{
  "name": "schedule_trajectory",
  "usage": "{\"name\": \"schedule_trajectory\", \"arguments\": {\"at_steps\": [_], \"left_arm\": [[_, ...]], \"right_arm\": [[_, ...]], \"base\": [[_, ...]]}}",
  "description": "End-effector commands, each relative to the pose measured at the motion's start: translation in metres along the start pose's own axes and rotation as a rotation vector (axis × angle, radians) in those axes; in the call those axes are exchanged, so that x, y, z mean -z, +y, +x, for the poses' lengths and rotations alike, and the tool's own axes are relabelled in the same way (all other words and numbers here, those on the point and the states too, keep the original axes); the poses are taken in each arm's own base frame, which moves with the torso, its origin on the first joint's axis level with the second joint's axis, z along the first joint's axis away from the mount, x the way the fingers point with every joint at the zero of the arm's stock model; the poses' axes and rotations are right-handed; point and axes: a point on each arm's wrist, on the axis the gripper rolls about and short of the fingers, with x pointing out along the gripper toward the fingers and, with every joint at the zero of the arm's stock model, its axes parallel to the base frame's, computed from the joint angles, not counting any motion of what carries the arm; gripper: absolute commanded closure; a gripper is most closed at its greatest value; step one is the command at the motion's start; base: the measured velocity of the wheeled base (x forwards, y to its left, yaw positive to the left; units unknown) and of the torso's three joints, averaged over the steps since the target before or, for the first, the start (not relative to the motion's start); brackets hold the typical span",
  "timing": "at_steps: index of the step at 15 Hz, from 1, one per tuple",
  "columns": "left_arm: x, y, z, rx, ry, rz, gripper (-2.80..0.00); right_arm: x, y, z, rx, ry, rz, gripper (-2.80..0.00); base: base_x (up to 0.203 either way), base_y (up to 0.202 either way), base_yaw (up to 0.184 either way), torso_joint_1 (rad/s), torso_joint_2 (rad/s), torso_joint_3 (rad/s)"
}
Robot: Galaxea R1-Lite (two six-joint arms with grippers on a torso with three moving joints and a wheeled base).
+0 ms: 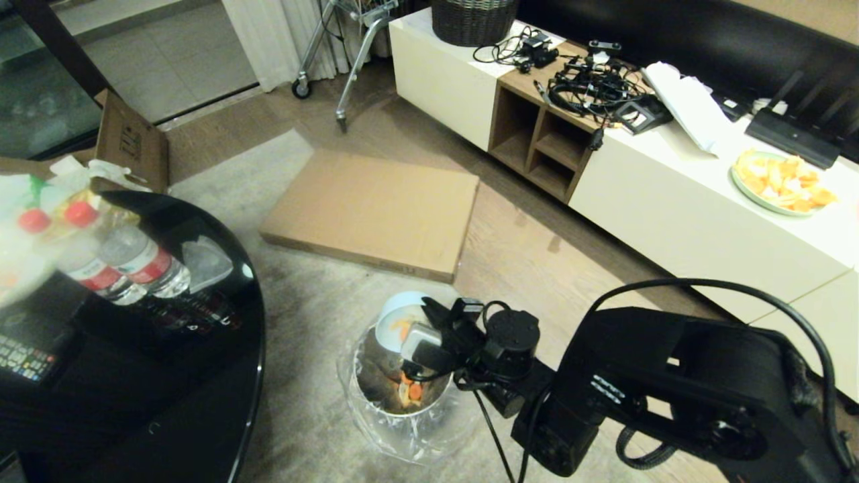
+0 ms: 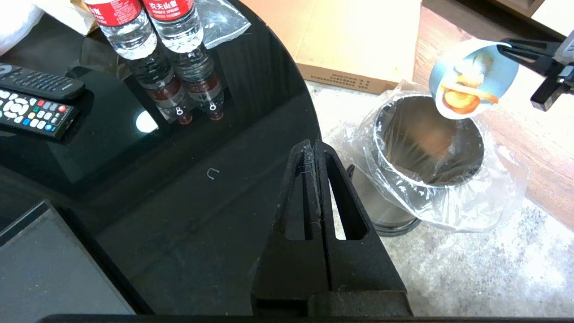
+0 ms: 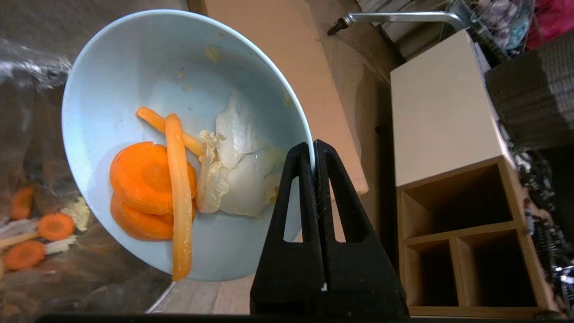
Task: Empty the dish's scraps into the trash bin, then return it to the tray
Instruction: Pour the leftover food from the bowl into the trash can
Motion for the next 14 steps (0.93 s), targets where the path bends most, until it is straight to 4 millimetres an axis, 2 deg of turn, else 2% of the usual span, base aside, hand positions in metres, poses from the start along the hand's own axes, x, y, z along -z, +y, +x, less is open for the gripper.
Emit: {"name": "schedule_trajectory", "arguments": {"at_steps": [1,8,14], "left_arm": [[0.0,0.0,0.0,0.0,-0.001,0.0,0.0],[0.0,0.0,0.0,0.0,-0.001,0.0,0.0],[0.0,0.0,0.0,0.0,-0.001,0.0,0.0]], "right_arm": [[-0.003,-0.005,0.006,0.059,-0.044,-0.029,0.0],[-0.015,-0.025,0.027,0.129,-0.2,-0.129,0.0],[-0.012,-0.034,0.029,0.138,-0.217,-0.134,0.0]], "base": [[0.0,0.0,0.0,0.0,0.0,0.0],[0.0,0.0,0.0,0.0,0.0,0.0],[0.0,0.0,0.0,0.0,0.0,0.0]]}}
